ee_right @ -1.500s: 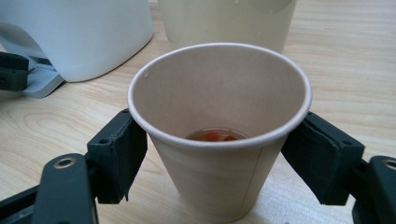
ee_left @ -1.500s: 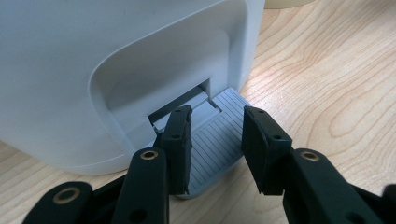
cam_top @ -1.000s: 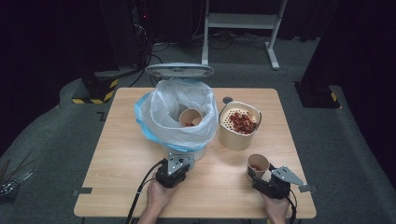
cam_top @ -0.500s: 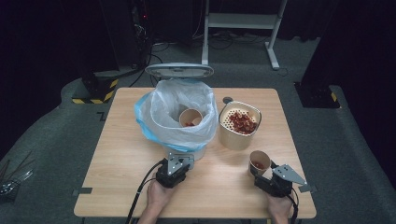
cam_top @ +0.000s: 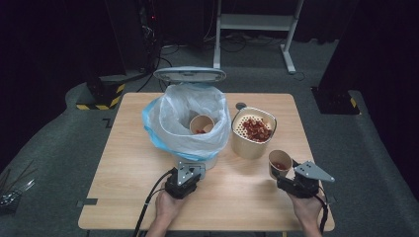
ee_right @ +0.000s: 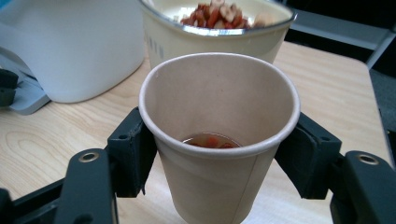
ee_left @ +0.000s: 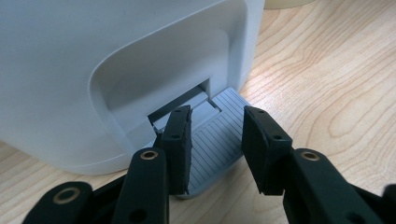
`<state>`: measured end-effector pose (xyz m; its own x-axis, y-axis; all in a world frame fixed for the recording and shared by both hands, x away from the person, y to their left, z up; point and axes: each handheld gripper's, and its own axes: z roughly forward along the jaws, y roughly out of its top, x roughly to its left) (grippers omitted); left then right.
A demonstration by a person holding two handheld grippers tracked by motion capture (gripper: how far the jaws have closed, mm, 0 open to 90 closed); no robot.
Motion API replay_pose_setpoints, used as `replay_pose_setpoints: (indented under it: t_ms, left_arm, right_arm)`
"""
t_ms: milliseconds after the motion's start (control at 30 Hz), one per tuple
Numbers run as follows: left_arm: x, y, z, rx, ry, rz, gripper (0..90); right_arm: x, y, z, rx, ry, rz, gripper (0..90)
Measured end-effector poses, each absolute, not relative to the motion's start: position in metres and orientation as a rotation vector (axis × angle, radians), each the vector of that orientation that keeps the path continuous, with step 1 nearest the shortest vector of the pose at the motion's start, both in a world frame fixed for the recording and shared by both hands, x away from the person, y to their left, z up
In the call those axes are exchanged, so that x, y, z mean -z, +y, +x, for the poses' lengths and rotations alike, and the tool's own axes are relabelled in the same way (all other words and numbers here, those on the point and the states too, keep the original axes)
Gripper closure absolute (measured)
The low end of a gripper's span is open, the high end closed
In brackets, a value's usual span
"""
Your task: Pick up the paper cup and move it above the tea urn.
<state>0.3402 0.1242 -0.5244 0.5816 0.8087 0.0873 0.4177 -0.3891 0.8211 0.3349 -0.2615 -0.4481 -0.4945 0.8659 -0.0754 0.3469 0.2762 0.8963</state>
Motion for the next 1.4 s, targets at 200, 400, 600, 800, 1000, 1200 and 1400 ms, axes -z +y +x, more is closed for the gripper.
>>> replay_pose_setpoints:
  t_ms: [200,400,600,800,1000,1200,1400]
  left_arm:
    - [0.524,0.124,0.34,-0.624,0.975,2.018,62.9]
    - [0.524,0.124,0.34,-0.627,0.974,2.023,62.9]
    - [0.524,0.125,0.341,-0.622,0.974,2.017,62.9]
    - [0.524,0.125,0.341,-0.619,0.975,2.016,62.9]
    - [0.524,0.125,0.341,-0.617,0.975,2.016,62.8]
    - [0.524,0.125,0.341,-0.606,0.972,2.015,61.5]
    - [0.524,0.125,0.341,-0.609,0.971,2.016,61.1]
  right_arm:
    - [0.423,-0.268,0.348,-1.139,2.018,1.055,35.1]
    - [0.402,-0.268,0.364,-1.065,2.049,1.016,36.8]
    - [0.388,-0.265,0.38,-1.011,2.098,1.004,37.7]
    - [0.359,-0.261,0.401,-0.916,2.181,0.964,38.4]
    - [0.338,-0.258,0.417,-0.862,2.239,0.948,38.8]
    - [0.329,-0.253,0.429,-0.776,2.29,0.935,39.0]
    - [0.321,-0.248,0.441,-0.665,2.353,0.912,39.9]
